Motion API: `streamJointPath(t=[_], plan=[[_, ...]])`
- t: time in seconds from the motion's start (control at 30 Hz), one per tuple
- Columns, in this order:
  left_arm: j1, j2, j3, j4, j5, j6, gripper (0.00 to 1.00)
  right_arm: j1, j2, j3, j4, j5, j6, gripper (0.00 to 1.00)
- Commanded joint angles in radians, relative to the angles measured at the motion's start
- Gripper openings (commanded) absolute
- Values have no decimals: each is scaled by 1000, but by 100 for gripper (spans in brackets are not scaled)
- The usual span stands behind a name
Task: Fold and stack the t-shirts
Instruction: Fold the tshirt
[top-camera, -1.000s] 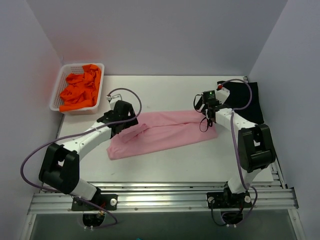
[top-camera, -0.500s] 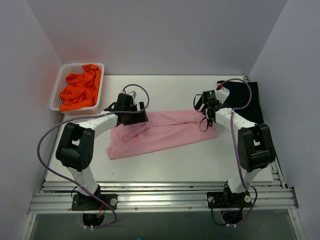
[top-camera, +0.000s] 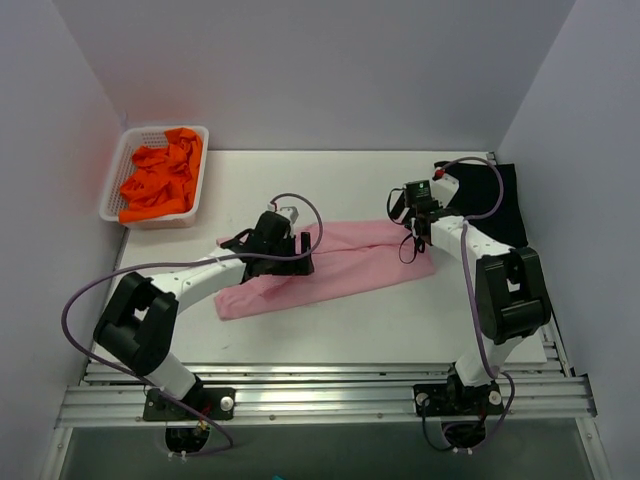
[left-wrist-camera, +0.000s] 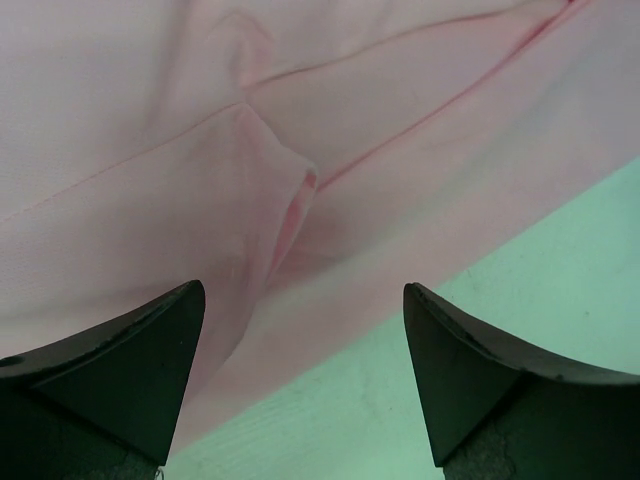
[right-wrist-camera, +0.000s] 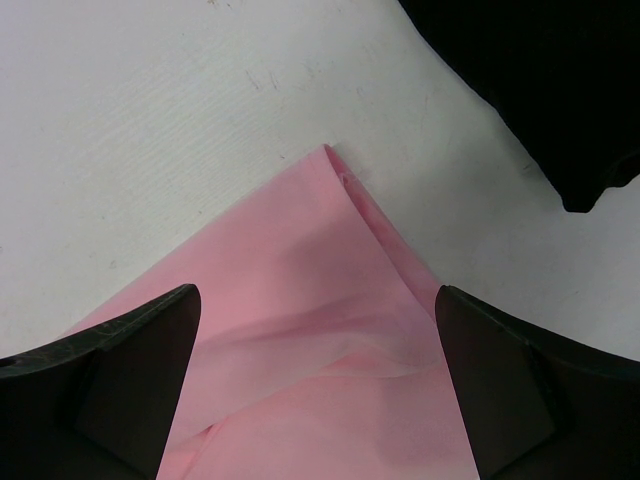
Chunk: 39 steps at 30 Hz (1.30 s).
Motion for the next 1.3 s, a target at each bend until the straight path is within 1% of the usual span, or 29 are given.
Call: streamJointPath(t=[0.0,0.13,0.3,0.37,0.5,0.6,0.63,0.67,0.7,0.77,0.8,0.9,0.97,1.1,1.2,1.23,1.27], plan=[[-40,-75,-37,-47,-93,-43,89,6,-3,-2,4,15,1,100],[-57,-67,-83,-54,-156,-65,89,4,0,-2,5,12,-1,100],[-55,-13,-69,-100,-238,-97,88,4,-8,-5,4,9,-2,100],[-55,-55,-74,-97,-267,-112,87,6,-14,-5,4,9,-5,100],[-48,-216,-85,-100,-352,-117,88,6,-20,-5,5,11,-8,100],[-9,-266,-72,-89,-359,-98,91,6,-14,0,11,6,-8,100],[36,-261,-68,-83,-350,-92,92,6,-11,1,13,0,-7,100],[61,-248,-51,-83,-336,-88,92,6,-5,3,14,-3,-8,100],[107,-202,-37,-92,-307,-88,92,6,0,9,18,-5,-8,100],[140,-145,-5,-98,-281,-104,91,6,9,15,16,-8,-11,100],[147,-88,1,-92,-273,-106,90,4,14,18,14,-6,-14,100],[150,16,4,-58,-255,-118,89,-7,17,18,16,-2,-19,100],[153,65,7,-41,-248,-126,88,-11,25,14,28,-8,-20,100],[166,173,64,-40,-248,-128,84,-16,52,18,36,-14,-20,99],[183,232,110,-60,-244,-125,79,-16,64,4,53,-19,-20,84],[186,245,138,-63,-241,-123,79,-14,66,-5,63,-25,-20,79],[190,260,150,-66,-236,-118,78,-13,75,-11,82,-32,-19,67]])
